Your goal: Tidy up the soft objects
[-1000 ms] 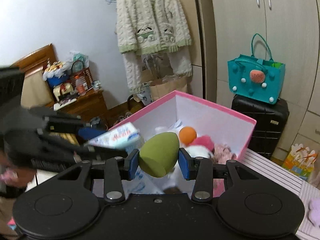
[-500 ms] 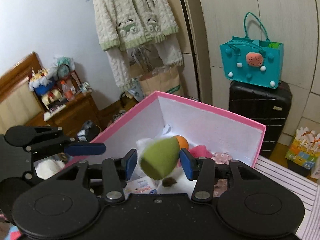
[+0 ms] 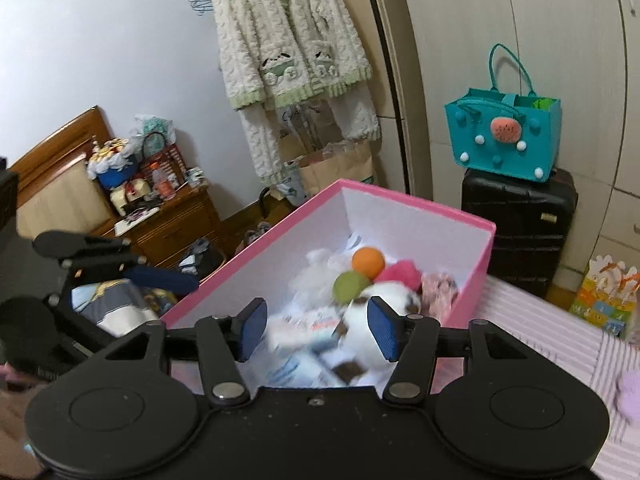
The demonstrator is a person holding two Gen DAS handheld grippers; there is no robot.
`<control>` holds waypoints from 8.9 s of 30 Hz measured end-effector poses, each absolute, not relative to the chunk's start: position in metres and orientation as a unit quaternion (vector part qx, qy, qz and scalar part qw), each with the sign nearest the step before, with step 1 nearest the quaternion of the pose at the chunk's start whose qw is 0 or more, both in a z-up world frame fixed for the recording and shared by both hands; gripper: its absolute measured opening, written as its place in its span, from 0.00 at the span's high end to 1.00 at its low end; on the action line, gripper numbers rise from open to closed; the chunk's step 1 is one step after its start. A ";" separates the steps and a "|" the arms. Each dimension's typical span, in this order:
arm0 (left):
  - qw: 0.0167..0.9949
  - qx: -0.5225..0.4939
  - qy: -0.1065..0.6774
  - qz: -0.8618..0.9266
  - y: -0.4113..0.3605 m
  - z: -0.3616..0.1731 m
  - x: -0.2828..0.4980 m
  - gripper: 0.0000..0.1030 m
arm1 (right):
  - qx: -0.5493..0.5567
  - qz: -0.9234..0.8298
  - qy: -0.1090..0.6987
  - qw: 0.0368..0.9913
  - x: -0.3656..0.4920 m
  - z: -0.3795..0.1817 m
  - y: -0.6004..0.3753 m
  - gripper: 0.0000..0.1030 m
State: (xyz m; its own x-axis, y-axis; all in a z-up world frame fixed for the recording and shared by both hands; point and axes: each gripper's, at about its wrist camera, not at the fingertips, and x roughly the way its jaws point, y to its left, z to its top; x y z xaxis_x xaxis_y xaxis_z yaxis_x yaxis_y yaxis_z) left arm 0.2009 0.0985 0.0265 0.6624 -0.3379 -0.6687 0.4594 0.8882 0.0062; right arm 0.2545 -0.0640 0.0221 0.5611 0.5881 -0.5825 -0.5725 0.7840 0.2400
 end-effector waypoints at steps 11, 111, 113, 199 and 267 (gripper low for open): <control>0.880 0.119 0.370 -0.274 0.068 0.039 0.134 0.29 | 0.000 0.332 0.341 0.880 0.160 0.035 -0.104 0.38; 0.881 -0.087 0.382 -0.264 -0.226 -0.098 0.332 0.68 | 0.050 0.155 0.286 0.944 0.287 -0.122 -0.348 0.38; 0.879 -0.087 0.382 -0.272 -0.223 -0.095 0.326 0.68 | 0.062 0.148 0.284 0.945 0.279 -0.120 -0.346 0.38; 0.922 -0.056 0.294 -0.246 0.115 0.035 0.179 0.68 | 0.058 0.345 0.308 0.885 0.192 0.015 -0.053 0.39; 0.963 0.082 0.234 -0.109 0.043 0.038 0.071 0.01 | -0.001 0.025 0.256 0.966 0.059 0.031 -0.138 0.04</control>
State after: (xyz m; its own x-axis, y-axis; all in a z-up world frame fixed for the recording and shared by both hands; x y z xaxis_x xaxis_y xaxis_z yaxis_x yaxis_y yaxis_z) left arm 0.0707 0.0430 0.0383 0.8669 -0.1710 -0.4682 0.2474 0.9631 0.1063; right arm 0.0594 -0.1376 0.0310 0.8678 0.0478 -0.4945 -0.0485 0.9988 0.0115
